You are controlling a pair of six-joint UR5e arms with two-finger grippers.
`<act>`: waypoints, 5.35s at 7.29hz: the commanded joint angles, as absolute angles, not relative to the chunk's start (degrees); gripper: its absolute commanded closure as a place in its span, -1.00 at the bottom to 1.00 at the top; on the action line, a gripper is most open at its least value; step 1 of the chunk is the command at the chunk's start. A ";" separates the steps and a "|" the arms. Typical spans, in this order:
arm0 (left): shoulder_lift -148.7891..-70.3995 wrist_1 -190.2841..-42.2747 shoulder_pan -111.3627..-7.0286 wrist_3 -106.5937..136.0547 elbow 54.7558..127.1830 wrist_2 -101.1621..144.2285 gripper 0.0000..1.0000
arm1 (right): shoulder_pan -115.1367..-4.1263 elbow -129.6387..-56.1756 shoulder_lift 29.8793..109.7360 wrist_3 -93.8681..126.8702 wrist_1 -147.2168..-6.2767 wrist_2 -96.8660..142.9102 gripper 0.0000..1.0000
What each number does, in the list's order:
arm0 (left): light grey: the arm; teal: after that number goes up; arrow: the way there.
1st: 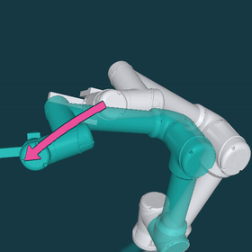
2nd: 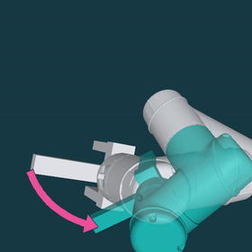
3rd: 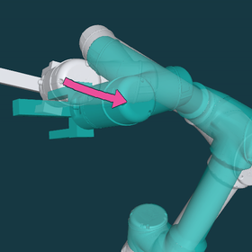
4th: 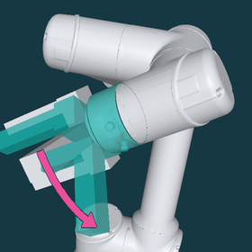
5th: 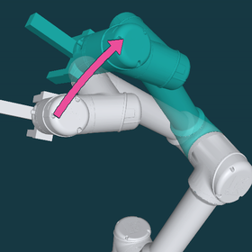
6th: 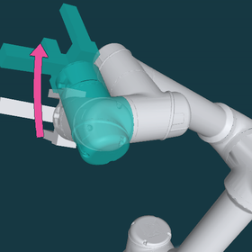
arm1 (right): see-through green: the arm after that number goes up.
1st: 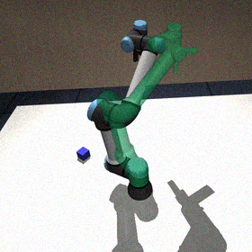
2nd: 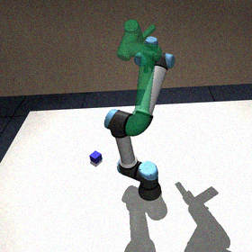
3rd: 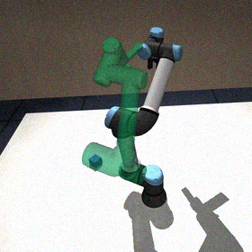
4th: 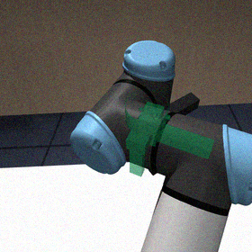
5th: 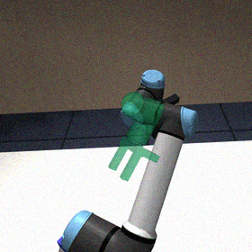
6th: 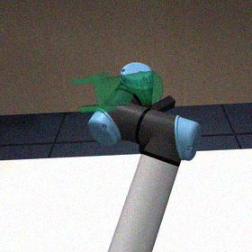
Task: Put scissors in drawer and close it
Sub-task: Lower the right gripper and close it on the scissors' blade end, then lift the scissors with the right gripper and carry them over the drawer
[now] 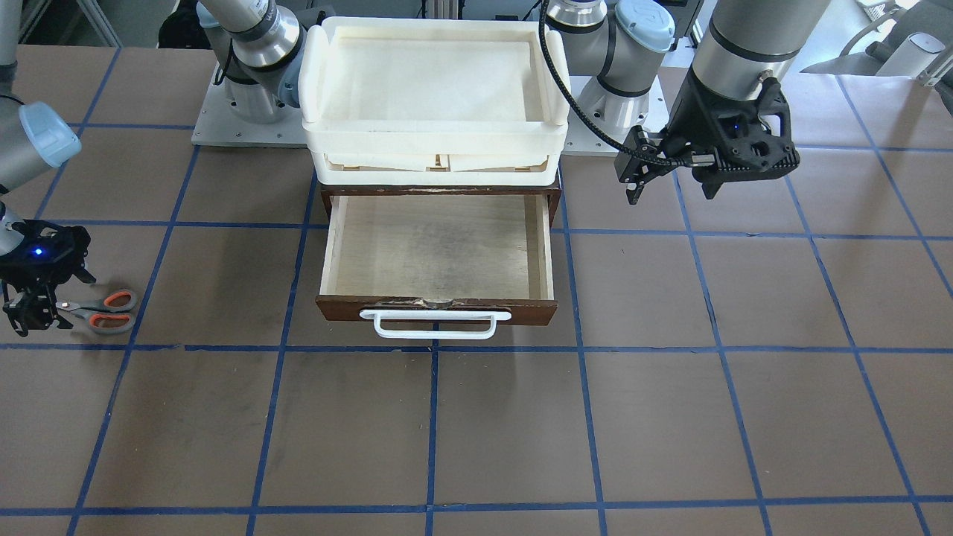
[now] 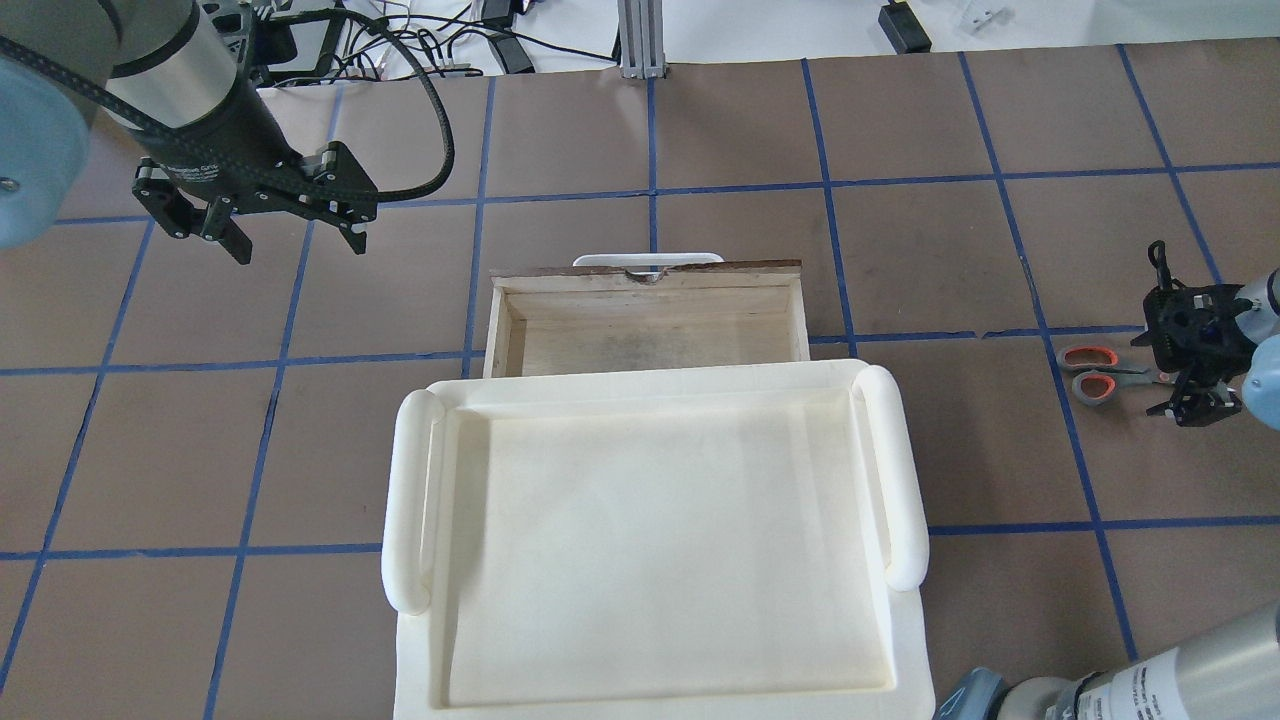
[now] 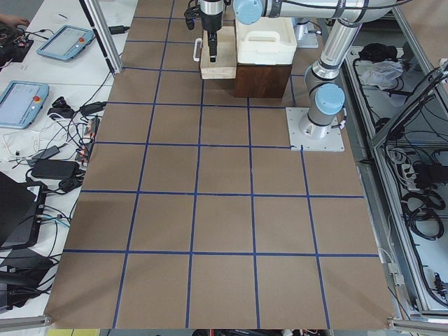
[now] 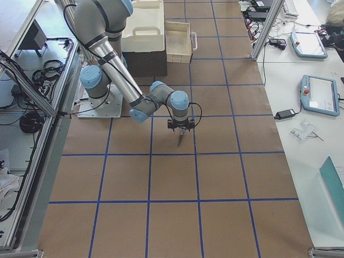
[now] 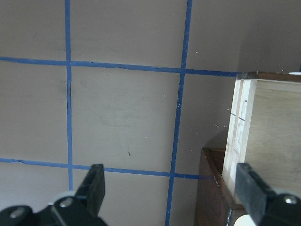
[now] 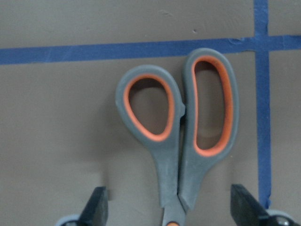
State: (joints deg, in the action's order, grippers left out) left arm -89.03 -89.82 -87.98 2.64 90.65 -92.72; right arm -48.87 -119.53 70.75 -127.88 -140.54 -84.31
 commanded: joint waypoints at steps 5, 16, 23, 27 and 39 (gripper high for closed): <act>-89.03 -89.82 -87.98 2.64 90.70 -92.72 -1.00 | -48.95 -119.36 69.35 -127.71 -140.54 -84.55 -0.80; -89.21 -89.30 -88.07 2.72 90.70 -92.55 -1.00 | -49.31 -118.04 69.87 -127.26 -140.54 -84.46 0.79; -89.65 -88.94 -88.07 2.64 90.70 -92.37 -1.00 | -51.67 -105.24 75.13 -127.71 -124.78 -84.29 1.00; -89.39 -88.94 -88.07 2.73 90.70 -92.02 -1.00 | -60.18 -88.98 80.67 -124.83 -102.10 -87.71 1.00; -89.30 -89.21 -88.07 2.64 90.79 -92.37 -1.00 | -108.53 -87.10 78.67 -80.42 -100.96 -87.19 1.00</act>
State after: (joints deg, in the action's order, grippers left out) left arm -89.33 -89.17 -88.07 2.64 90.72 -92.37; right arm -105.35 -87.11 80.08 -82.22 -98.06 -87.54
